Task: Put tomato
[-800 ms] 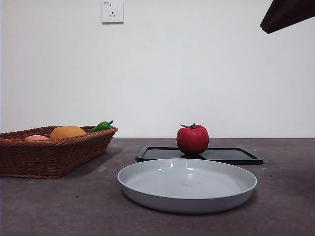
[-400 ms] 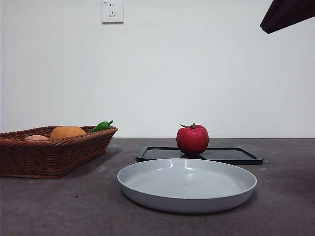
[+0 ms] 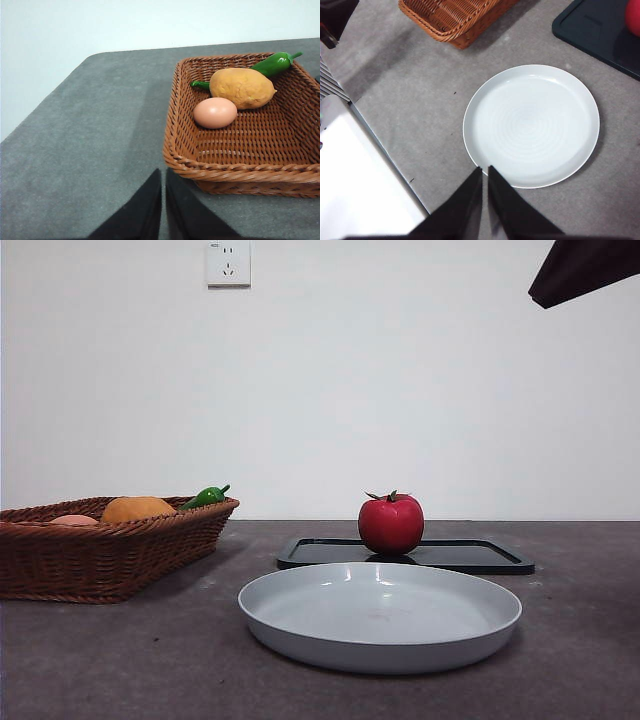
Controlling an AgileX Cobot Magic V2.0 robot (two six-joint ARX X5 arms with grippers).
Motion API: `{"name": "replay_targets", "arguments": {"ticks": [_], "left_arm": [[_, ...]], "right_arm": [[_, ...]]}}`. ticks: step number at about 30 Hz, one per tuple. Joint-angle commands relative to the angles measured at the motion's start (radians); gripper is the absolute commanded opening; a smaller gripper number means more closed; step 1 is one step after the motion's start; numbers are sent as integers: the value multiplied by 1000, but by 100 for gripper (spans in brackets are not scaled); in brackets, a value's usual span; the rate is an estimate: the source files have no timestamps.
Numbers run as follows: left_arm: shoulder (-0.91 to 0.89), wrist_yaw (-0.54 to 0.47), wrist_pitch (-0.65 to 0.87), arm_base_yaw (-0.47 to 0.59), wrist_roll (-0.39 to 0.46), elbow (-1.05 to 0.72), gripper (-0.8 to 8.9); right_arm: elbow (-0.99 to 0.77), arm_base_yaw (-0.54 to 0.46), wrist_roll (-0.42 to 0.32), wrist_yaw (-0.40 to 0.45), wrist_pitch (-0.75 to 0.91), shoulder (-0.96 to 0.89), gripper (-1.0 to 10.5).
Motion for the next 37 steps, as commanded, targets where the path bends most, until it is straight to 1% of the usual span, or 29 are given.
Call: {"name": "replay_targets", "arguments": {"ticks": [1,2,4,7,11,13,16,19,22,27,33,37], "left_arm": [[-1,-2,-7,3,-5,-20,13],[-1,-2,-7,3,-5,-20,13],[-1,-2,-7,3,-5,-20,13],[-1,-2,-7,3,-5,-20,13],[-1,-2,-7,3,-5,-20,13],[-1,-2,-7,3,-5,-20,13],[-1,-2,-7,3,-5,-20,13],[-1,-2,-7,3,-5,-20,13],[-1,-2,-7,3,-5,-20,13],[-1,-2,-7,3,-5,-20,13],[-1,-2,-7,3,-5,-20,13],[-1,-2,-7,3,-5,-20,13]], "right_arm": [[8,-11,-72,31,9,-20,6],[8,-26,-103,47,13,-32,6],[-1,-70,-123,63,52,-57,6],[-58,-182,-114,65,182,-137,6],[-196,-317,-107,72,346,-272,6],[-294,-383,-106,111,435,-355,6],[-431,-441,-90,175,553,-466,6],[-553,-474,-69,243,642,-567,5],[-650,-493,-52,299,686,-652,6],[-757,-505,-46,309,712,-739,6],[-822,-510,-39,309,713,-776,5],[-824,-516,-32,335,636,-798,6]]}}
